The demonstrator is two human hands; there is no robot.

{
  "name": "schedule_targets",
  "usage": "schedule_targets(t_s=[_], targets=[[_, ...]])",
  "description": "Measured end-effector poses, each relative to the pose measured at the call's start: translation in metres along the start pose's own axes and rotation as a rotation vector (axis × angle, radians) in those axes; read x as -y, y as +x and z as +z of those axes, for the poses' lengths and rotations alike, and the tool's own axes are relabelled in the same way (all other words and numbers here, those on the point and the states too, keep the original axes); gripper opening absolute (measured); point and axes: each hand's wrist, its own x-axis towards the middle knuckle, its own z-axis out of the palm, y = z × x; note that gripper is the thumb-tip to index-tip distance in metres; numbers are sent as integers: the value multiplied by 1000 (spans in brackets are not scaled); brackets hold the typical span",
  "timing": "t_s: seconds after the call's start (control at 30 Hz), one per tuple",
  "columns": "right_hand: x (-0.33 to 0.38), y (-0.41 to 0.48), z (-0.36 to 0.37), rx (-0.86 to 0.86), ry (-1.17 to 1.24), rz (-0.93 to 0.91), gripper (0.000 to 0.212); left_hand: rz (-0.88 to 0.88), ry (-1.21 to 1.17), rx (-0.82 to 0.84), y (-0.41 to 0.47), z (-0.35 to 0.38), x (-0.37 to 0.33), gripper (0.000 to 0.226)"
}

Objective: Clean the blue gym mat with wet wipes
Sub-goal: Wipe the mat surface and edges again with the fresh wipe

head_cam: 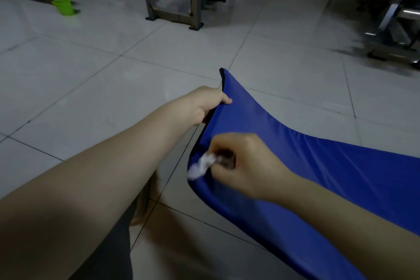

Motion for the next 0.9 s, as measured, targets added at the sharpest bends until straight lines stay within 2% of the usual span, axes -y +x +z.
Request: schedule_targets(t_s=[0.07, 0.13, 0.2, 0.3, 0.37, 0.43, 0.53, 0.57, 0.63, 0.7, 0.77, 0.83, 0.9], targets=[[-17, 12, -10, -180, -4, 189, 5, 18, 24, 50, -5, 4, 0, 6], [-28, 20, -16, -281, 58, 317, 8, 32, 54, 73, -11, 8, -2, 9], [-22, 21, -11, -260, 78, 240, 11, 40, 54, 34, -10, 9, -3, 5], [6, 8, 4, -33, 95, -46, 9, 61, 9, -32, -1, 6, -4, 15], [14, 4, 5, 68, 100, -148, 8, 63, -19, -38, 2, 5, -3, 17], [4, 9, -4, -9, 90, -86, 11, 73, -34, -30, 3, 6, -2, 20], [-16, 17, -18, -265, 63, 224, 17, 85, -45, -16, 0, 11, -5, 23], [-17, 17, -19, -297, 73, 262, 17, 80, -52, 1, -3, 12, -7, 23], [-7, 14, -15, -232, 96, 170, 15, 57, -59, 38, -7, 12, -10, 18], [10, 5, -7, -43, 97, -3, 11, 46, -56, 73, -9, 9, -11, 12], [19, 0, -5, 92, 100, -89, 11, 52, -37, 75, -7, 7, -10, 11], [15, 1, -13, 85, 124, -82, 10, 69, -45, 72, -6, 7, -9, 13], [6, 4, -22, -8, 148, -8, 10, 65, -62, 98, -9, 11, -8, 11]])
